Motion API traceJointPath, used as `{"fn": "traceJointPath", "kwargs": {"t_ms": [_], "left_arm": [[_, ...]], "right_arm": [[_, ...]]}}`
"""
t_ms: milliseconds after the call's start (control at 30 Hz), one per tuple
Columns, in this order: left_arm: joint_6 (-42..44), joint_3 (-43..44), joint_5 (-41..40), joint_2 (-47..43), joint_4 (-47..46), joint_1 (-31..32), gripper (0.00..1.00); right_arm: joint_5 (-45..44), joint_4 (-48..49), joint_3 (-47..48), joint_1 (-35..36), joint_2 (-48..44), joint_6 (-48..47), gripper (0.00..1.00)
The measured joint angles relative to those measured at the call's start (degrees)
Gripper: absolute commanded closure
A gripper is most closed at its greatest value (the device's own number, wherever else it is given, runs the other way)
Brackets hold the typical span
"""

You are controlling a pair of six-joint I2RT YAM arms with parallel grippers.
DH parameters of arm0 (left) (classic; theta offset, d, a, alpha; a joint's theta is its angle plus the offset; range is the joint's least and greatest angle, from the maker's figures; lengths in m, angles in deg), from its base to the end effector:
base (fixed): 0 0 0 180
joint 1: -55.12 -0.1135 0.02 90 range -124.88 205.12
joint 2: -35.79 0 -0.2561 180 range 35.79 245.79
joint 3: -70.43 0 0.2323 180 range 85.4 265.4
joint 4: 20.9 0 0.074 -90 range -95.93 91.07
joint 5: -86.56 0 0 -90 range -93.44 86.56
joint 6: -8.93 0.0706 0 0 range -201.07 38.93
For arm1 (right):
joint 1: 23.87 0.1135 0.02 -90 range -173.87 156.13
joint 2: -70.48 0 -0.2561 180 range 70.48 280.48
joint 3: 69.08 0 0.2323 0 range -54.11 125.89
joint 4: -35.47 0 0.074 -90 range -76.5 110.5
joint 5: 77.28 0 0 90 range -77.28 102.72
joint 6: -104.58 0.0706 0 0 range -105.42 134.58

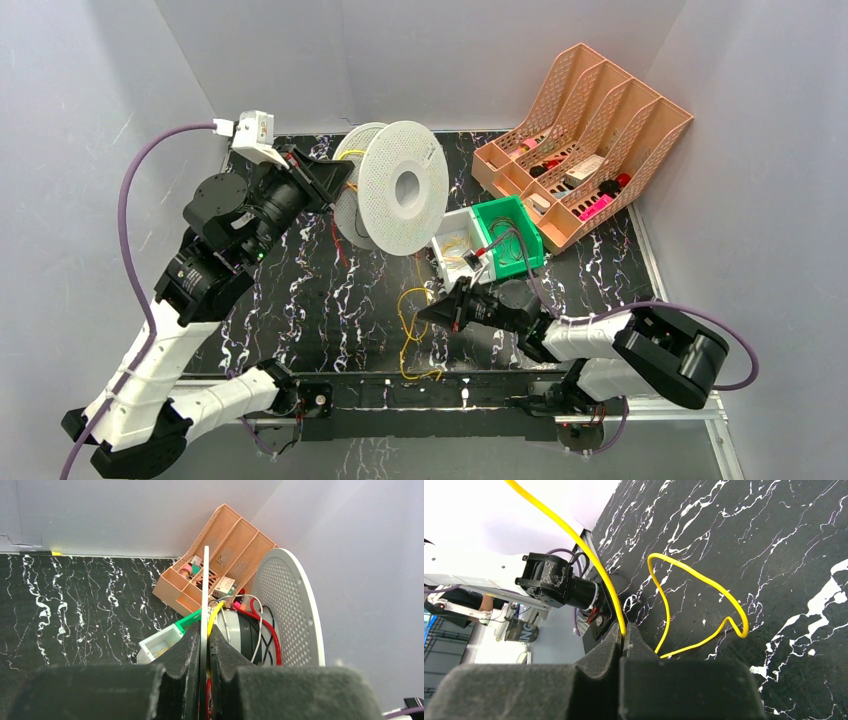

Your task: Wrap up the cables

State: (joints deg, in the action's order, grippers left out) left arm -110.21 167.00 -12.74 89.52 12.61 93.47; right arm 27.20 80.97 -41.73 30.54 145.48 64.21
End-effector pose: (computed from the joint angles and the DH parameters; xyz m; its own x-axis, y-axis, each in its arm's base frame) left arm 0.1487 -0.1031 0.5012 -0.1262 -0.5129 -0.8491 0.4875 0.7134 -0.5034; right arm 0.1326 0.2156 0.1839 -0.7248 0.2547 -0.6401 -0.5876 0.2566 0.7674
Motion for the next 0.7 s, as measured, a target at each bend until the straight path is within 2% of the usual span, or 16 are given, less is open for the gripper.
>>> {"fn": "traceJointPath", "kwargs": {"t_ms": [167,400,700], "left_arm": [[0.83,0.20,-2.56,1.01,-0.17,0.00,1.00],[3.08,-0.15,-8.31,3.21,-1.31,0.00,1.00],[6.88,-4.07,-16.00,6.97,-3.15,0.00,1.00]], "right_arm": [[-0.85,-3.72,-0.04,0.02,-3.37,-0.04,1.00],[-2.38,-14.95,1.18,2.23,-12.50,-1.90,1.00],[-7.85,-33.38,11.34,8.87,-21.59,-5.97,1.00]]}}
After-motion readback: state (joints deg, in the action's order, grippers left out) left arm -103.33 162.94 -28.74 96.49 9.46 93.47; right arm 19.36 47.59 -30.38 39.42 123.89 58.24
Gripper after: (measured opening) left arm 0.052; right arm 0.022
